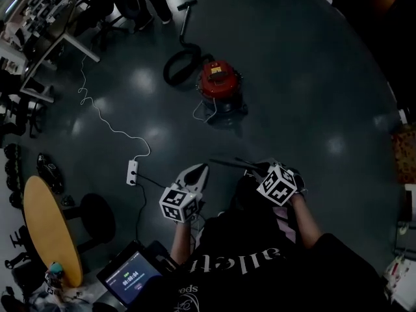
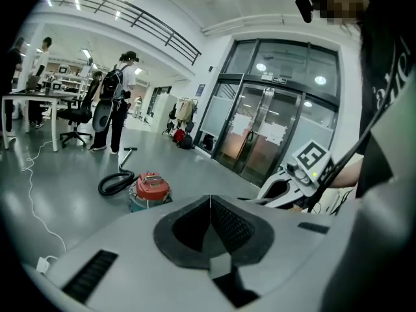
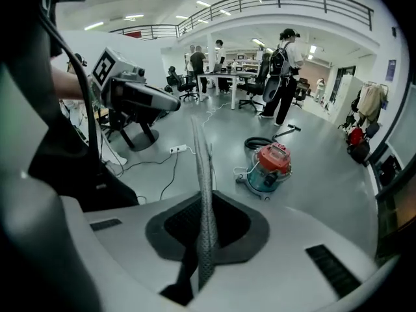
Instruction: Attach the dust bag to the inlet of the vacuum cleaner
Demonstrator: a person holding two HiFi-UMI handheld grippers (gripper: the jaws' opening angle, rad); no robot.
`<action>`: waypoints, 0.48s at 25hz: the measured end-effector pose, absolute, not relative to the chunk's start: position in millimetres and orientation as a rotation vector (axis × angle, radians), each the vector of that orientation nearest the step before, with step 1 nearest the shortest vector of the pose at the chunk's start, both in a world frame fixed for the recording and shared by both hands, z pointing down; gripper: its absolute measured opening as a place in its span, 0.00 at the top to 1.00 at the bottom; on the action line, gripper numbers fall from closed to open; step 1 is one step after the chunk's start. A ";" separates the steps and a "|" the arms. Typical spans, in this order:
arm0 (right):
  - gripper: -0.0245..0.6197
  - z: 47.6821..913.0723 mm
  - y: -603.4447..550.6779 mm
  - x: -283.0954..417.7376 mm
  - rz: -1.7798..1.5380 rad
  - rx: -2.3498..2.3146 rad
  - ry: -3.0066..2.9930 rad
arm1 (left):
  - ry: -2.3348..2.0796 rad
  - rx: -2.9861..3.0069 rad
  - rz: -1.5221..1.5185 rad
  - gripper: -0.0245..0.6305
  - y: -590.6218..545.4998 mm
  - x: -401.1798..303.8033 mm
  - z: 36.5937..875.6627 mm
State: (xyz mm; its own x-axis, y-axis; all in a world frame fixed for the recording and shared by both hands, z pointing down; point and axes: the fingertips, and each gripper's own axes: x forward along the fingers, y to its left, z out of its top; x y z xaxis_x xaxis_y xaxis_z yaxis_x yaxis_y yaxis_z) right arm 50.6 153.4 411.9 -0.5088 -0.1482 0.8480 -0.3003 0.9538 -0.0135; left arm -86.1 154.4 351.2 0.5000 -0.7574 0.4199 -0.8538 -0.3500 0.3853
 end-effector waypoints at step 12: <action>0.90 492.7 45.7 74.7 0.309 0.119 -2.082 | -1.277 2.056 0.296 0.95 22.0 -57.6 409.4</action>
State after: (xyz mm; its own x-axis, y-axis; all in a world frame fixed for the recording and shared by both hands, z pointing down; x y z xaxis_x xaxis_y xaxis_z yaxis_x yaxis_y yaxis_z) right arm 74.7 45.7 492.7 -0.5068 0.0414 0.8611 -0.2105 0.9626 -0.1703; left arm -57.6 22.0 409.4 0.4905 -0.7000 0.5191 -0.8570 -0.2796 0.4328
